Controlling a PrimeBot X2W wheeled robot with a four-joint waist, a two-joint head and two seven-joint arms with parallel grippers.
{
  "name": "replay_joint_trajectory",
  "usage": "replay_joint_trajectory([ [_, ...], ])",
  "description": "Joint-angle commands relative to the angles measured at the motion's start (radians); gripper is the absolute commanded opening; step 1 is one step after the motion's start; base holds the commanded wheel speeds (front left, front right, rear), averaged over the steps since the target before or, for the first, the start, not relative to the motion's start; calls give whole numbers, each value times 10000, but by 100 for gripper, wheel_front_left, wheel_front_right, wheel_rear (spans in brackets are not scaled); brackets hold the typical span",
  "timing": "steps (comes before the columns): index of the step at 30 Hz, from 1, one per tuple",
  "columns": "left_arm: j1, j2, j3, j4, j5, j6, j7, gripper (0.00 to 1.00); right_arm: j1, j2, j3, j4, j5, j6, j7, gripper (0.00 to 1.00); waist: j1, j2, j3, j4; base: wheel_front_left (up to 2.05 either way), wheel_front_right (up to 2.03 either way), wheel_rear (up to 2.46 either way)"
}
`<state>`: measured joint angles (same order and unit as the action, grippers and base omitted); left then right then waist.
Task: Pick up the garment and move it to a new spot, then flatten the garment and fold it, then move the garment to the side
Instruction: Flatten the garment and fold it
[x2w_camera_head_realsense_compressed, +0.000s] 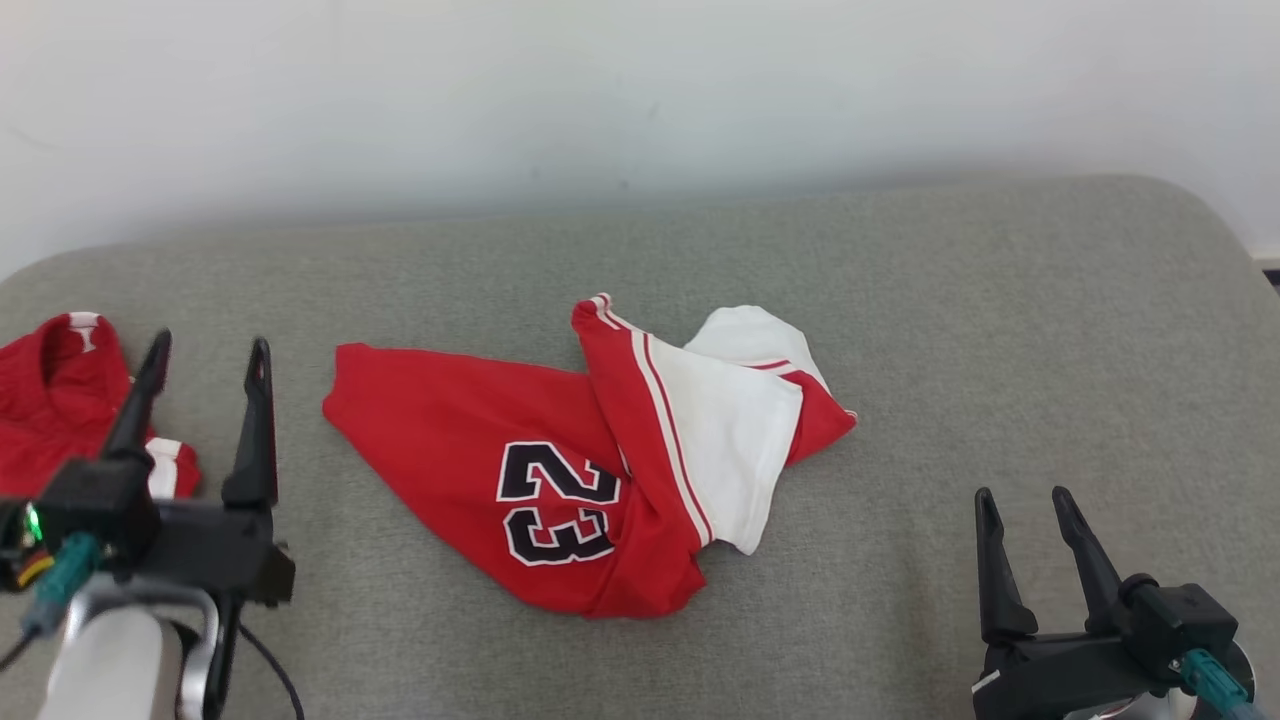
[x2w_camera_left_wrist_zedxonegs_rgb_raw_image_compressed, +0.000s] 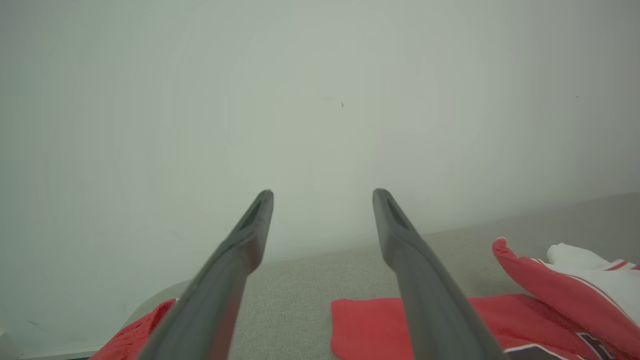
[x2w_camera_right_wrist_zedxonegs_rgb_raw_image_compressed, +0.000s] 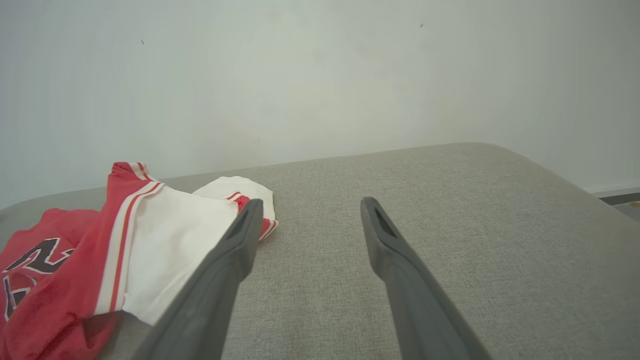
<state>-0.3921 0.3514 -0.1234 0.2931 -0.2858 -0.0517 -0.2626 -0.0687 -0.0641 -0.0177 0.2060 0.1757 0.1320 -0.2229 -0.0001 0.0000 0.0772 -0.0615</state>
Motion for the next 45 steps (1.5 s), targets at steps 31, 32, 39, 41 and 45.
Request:
replay_joint_trajectory([
  [31, 4494, -2607, 1619, -2129, 1166, -160, -32, 100, -196, -573, 549, 728, 138, -26, 349, 100, 1, 0, -868, 1352, 0, 0, 0],
  [32, 4440, -2637, 1605, -2109, 1209, -191, -32, 100, -356, -658, 619, 831, 145, -25, 376, 100, 1, 0, -862, 1388, 0, 0, 0],
  [39, 4170, -2822, 1346, -2024, 1393, -363, -32, 100, -1857, -1247, 1182, 1982, 213, -26, 620, 100, 1, 0, -699, 1719, 0, 0, 0],
  [41, 4055, -2857, 1292, -1980, 1371, -432, -32, 100, -2313, -1380, 1318, 2406, 235, -26, 643, 100, 1, 0, -556, 1862, 0, 0, 0],
  [45, 3840, -2915, 1196, -1872, 1321, -522, -33, 100, -3164, -1689, 1565, 3507, 229, -26, 616, 100, 1, 0, -192, 2199, 0, 0, 0],
])
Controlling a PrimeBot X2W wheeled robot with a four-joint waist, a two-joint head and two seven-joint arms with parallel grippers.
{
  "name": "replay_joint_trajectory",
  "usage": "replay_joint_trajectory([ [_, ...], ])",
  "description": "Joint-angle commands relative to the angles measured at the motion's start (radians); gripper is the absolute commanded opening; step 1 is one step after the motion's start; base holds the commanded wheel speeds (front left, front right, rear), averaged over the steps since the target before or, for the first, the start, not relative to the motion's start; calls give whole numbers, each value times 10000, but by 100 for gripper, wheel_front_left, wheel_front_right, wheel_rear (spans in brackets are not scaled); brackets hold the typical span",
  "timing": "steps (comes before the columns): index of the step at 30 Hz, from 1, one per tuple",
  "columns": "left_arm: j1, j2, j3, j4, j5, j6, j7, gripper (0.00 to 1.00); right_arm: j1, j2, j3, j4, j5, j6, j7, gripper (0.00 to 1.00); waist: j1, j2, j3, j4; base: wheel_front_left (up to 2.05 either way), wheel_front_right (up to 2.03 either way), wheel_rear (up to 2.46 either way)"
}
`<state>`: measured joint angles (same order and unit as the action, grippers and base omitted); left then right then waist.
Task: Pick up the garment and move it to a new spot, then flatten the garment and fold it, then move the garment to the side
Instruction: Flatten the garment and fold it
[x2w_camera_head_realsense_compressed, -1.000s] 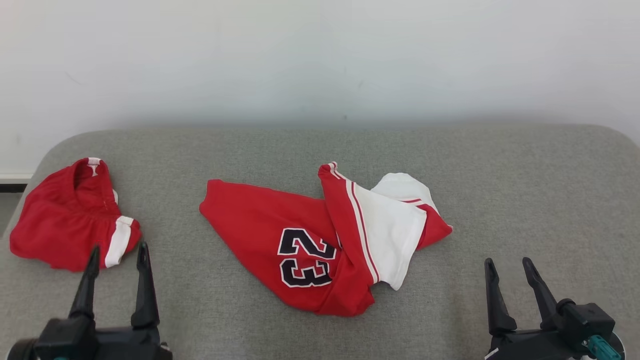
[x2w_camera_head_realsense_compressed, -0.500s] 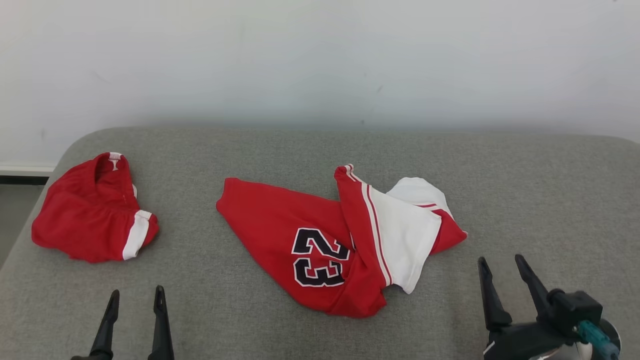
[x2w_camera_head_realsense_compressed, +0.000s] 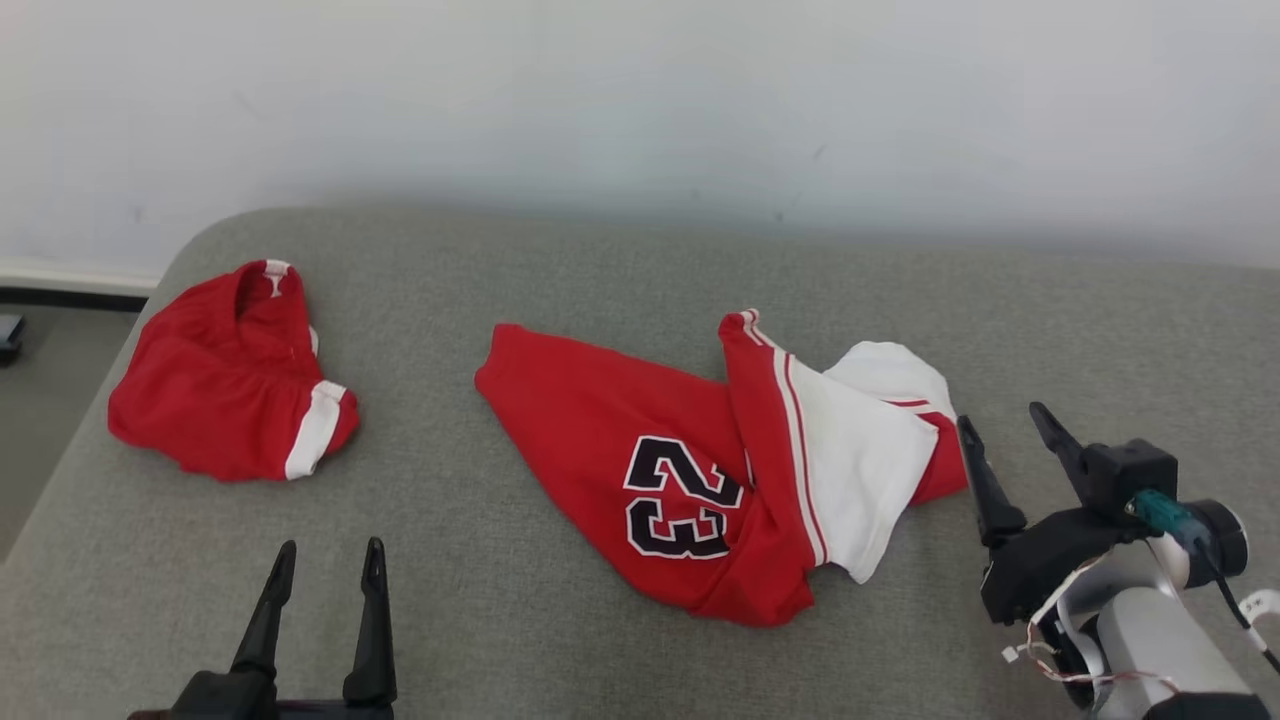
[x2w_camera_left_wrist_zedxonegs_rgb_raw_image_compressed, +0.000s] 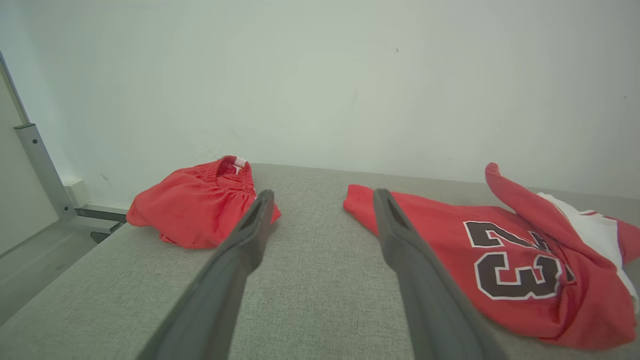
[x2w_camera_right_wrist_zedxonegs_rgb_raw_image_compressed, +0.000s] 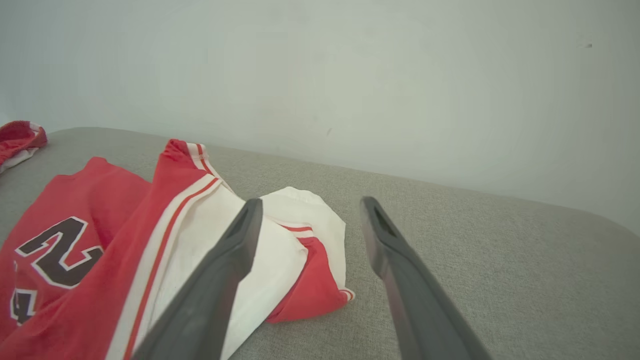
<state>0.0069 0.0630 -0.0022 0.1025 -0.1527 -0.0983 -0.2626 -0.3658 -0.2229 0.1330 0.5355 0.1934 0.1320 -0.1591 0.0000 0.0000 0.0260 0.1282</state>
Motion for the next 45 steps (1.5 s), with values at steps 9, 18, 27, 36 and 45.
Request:
replay_joint_trajectory([
  [9, -565, -103, -31, 258, -122, -134, -33, 100, -1503, -435, 641, 2410, 61, -26, -208, 100, 0, 0, 970, 876, 0, 0, 0],
  [18, -767, -131, -65, 350, -157, -198, -33, 100, -2432, -449, 1193, 4378, 282, -26, -666, 63, 0, 0, 1121, 1112, 0, 0, 0],
  [27, -828, -130, -130, 463, -239, -184, -33, 100, -2998, -508, 1277, 5378, 336, -26, -954, 0, 0, 0, 1122, 1144, 0, 0, 0],
  [36, -45, -131, 194, 655, -243, -101, -33, 100, -1621, -499, 865, 3077, 958, -26, -1069, 0, 0, 0, 211, 378, 0, 0, 0],
  [45, 269, -130, 205, 791, -348, -91, -33, 100, 857, -397, 2, -445, 1080, -26, -848, 0, 0, 0, -78, -1009, 0, 0, 0],
])
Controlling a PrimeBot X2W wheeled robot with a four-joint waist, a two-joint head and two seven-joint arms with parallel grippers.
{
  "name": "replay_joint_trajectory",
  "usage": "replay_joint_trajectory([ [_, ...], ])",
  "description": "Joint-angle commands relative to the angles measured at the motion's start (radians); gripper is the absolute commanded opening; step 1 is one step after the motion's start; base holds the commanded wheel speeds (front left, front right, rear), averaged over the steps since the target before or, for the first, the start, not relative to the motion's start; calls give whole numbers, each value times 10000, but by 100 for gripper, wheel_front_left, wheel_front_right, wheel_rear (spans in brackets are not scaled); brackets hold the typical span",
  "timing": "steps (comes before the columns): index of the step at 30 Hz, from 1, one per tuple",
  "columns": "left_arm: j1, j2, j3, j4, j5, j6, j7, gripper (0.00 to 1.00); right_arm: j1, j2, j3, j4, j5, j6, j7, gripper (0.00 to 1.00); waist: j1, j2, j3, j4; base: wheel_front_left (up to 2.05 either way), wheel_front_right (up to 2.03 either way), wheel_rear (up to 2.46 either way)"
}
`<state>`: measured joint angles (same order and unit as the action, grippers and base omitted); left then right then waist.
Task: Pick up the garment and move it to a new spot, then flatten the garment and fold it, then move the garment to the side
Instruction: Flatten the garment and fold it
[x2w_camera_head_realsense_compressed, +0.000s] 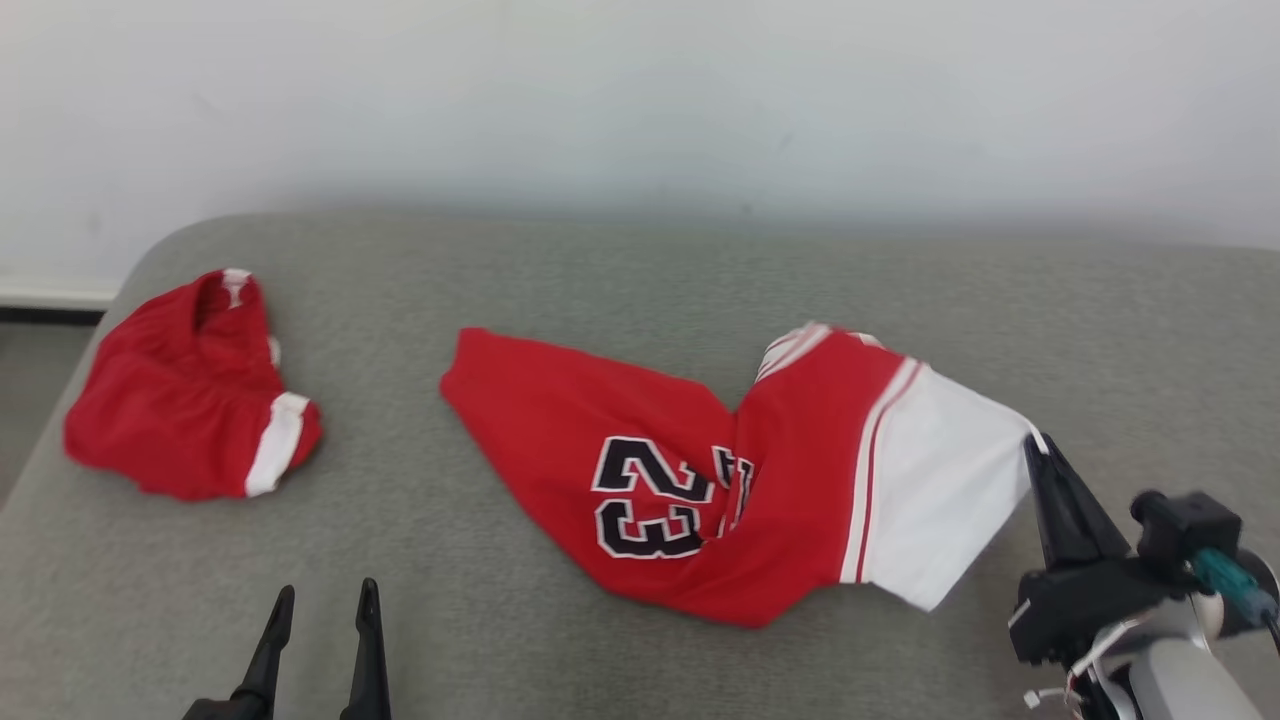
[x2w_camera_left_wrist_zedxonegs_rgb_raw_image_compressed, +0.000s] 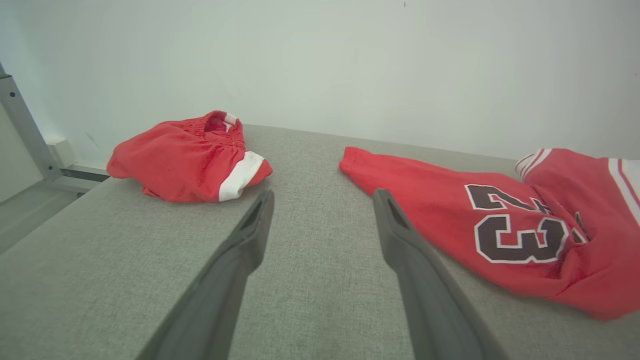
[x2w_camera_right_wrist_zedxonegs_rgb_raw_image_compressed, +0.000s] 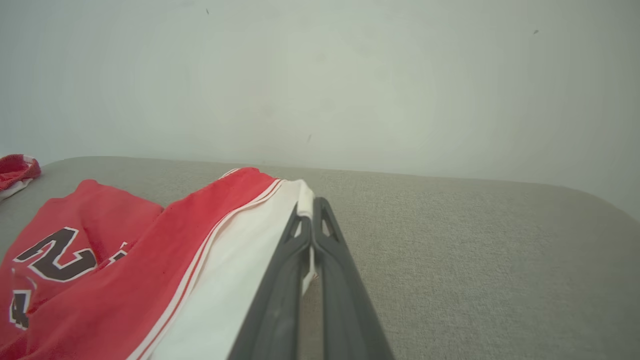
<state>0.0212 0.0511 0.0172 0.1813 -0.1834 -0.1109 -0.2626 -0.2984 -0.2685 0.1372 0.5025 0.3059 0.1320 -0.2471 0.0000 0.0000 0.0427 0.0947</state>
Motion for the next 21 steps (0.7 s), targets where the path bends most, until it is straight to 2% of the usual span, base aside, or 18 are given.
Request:
replay_joint_trajectory([
  [1, 122, -11, -9, 18, -69, 41, -33, 100, 514, 127, -214, -535, -98, -26, 200, 0, 0, 0, -236, -812, 0, 0, 0],
  [4, -5, -12, -74, 76, -112, 20, -33, 100, 1543, 414, -904, -1939, -281, -26, 748, 0, 0, 0, -146, -1168, 0, 0, 0],
  [5, -5, -12, -74, 76, -112, 20, -33, 100, 1543, 414, -904, -1939, -281, -26, 748, 0, 0, 0, -146, -1168, 0, 0, 0],
  [11, -209, -10, -166, 162, -152, 22, -33, 100, 3595, 1229, -2288, -4513, -690, -26, 1927, 0, 0, 0, 56, -1586, 0, 0, 0],
  [17, -363, -7, -247, 285, -116, -3, -33, 100, 4986, 1790, -3147, -5584, -667, -26, 2812, 0, 0, 0, 157, -1613, 0, 0, 0],
  [18, -381, -9, -232, 297, -111, -7, -33, 100, 5130, 1838, -3202, -5533, -655, -26, 2974, 10, 0, 0, 157, -1602, 0, 0, 0],
  [19, -393, -12, -242, 311, -101, -7, -33, 100, 5160, 1877, -3179, -5574, -656, -26, 2972, 67, 0, 0, 149, -1575, 0, 0, 0],
  [20, -391, -12, -253, 331, -87, -12, -33, 100, 5147, 1903, -3188, -5605, -642, -26, 2942, 100, 0, 0, 133, -1546, 0, 0, 0],
  [21, -384, -6, -248, 356, -68, -18, -33, 100, 5175, 1936, -3178, -5609, -675, -26, 2923, 100, 0, 0, 111, -1508, 0, 0, 0],
])
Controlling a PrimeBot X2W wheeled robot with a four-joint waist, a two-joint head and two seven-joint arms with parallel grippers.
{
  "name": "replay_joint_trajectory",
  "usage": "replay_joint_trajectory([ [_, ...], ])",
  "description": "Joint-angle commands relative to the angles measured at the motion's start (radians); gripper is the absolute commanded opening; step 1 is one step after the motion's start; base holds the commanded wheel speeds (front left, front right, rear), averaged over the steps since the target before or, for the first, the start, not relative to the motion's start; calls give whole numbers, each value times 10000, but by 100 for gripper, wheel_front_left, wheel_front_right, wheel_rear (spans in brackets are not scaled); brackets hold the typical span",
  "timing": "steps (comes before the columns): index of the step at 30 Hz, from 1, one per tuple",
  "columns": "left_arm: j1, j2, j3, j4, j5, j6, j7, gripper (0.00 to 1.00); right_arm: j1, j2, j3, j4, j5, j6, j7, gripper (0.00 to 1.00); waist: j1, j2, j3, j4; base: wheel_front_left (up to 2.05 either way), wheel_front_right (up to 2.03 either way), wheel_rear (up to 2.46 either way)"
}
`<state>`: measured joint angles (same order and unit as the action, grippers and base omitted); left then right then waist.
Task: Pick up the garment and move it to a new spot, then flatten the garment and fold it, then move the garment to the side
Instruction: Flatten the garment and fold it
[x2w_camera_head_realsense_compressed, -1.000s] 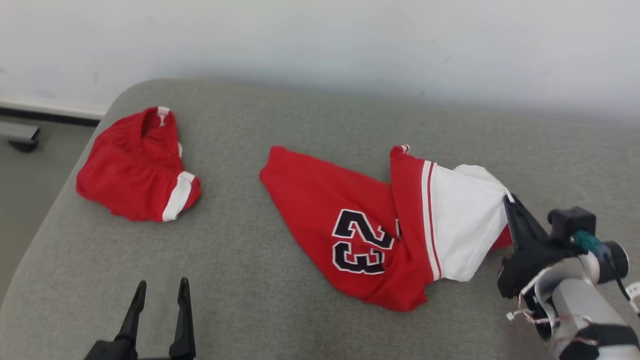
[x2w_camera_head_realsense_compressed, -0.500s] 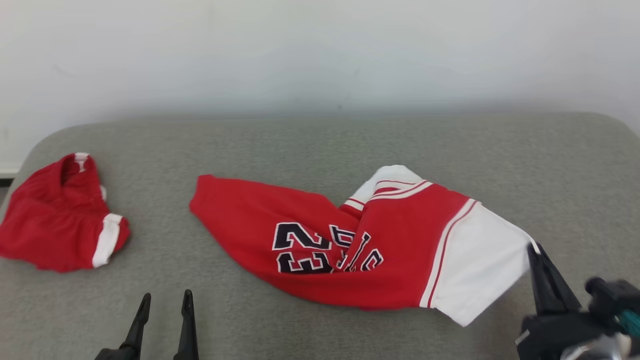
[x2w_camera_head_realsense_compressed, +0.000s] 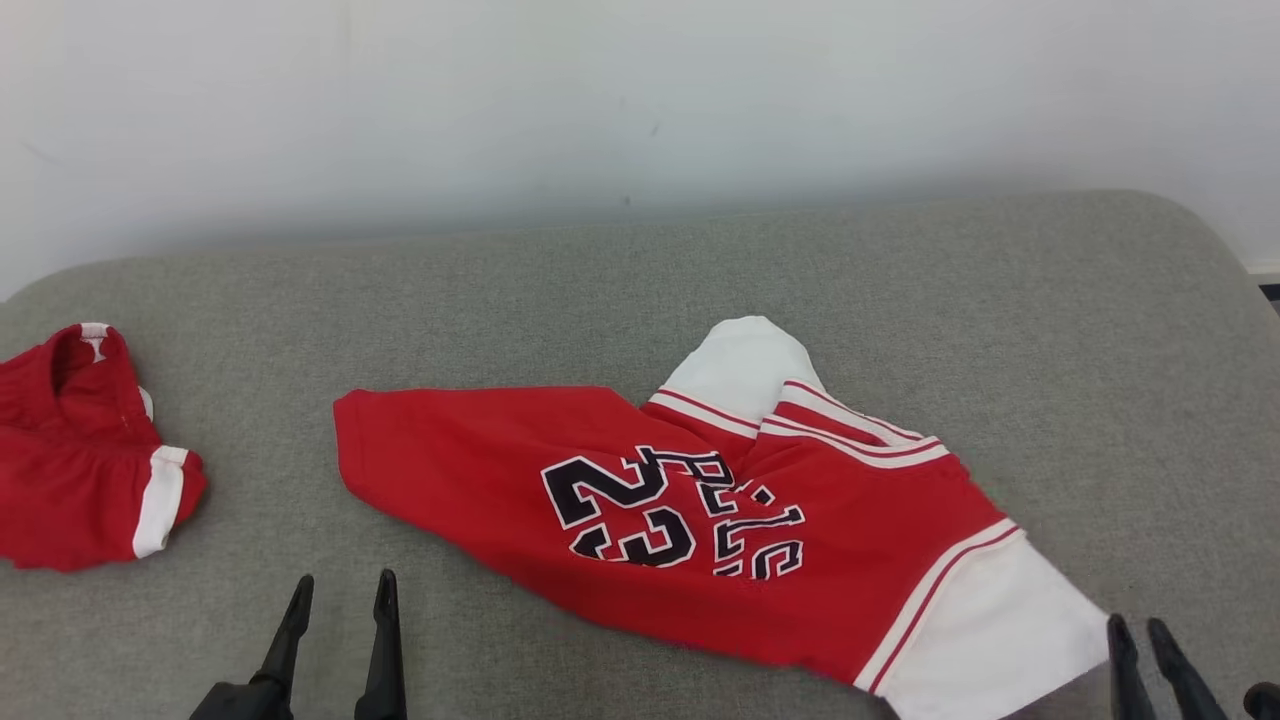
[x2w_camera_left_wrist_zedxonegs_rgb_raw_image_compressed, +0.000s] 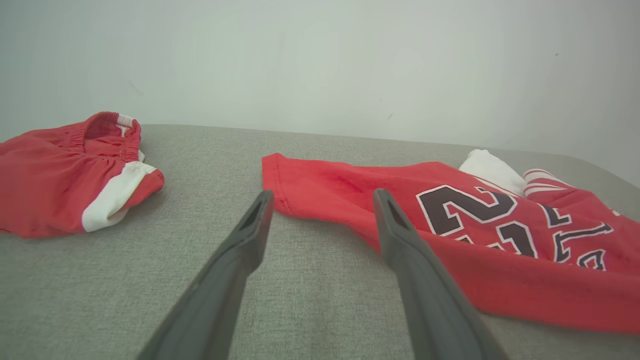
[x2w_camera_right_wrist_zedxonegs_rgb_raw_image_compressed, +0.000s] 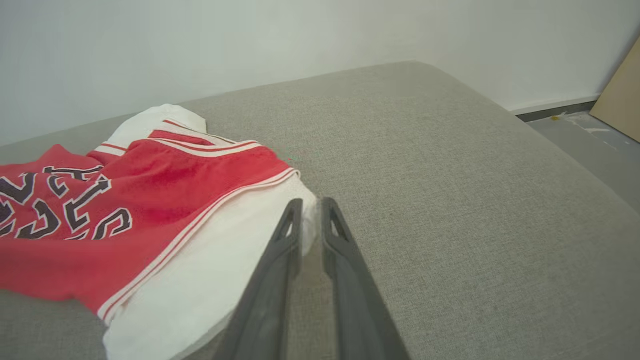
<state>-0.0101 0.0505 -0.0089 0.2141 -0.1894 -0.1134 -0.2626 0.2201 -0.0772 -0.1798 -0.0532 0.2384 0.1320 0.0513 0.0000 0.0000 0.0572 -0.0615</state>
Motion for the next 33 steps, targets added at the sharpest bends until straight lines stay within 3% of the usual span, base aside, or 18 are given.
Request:
replay_joint_trajectory([
  [1, -64, 1, 42, 39, 10, 3, -33, 100, -31, 54, 9, -98, -6, -26, -122, 100, 0, 0, -59, 89, 0, 0, 0],
  [9, 310, -3, 8, -218, 33, 183, -33, 100, -387, -169, 105, -416, -369, -25, -375, 100, 0, 0, -379, 434, 0, 0, 0],
  [16, 435, -5, -10, -404, 162, 286, -33, 100, -1818, -643, 1227, -185, -447, -26, -135, 100, 0, 0, -580, 843, 0, 0, 0],
  [23, 438, -2, 22, -432, 249, 277, -33, 100, -4131, -1370, 2451, 1682, -280, -26, 18, 100, 0, 0, -695, 1447, 0, 0, 0],
  [33, 344, -4, -104, -423, 83, 287, -33, 100, -6759, -2014, 3038, 4268, -192, -26, 52, 100, 0, 0, -271, 2400, 0, 0, 0],
])
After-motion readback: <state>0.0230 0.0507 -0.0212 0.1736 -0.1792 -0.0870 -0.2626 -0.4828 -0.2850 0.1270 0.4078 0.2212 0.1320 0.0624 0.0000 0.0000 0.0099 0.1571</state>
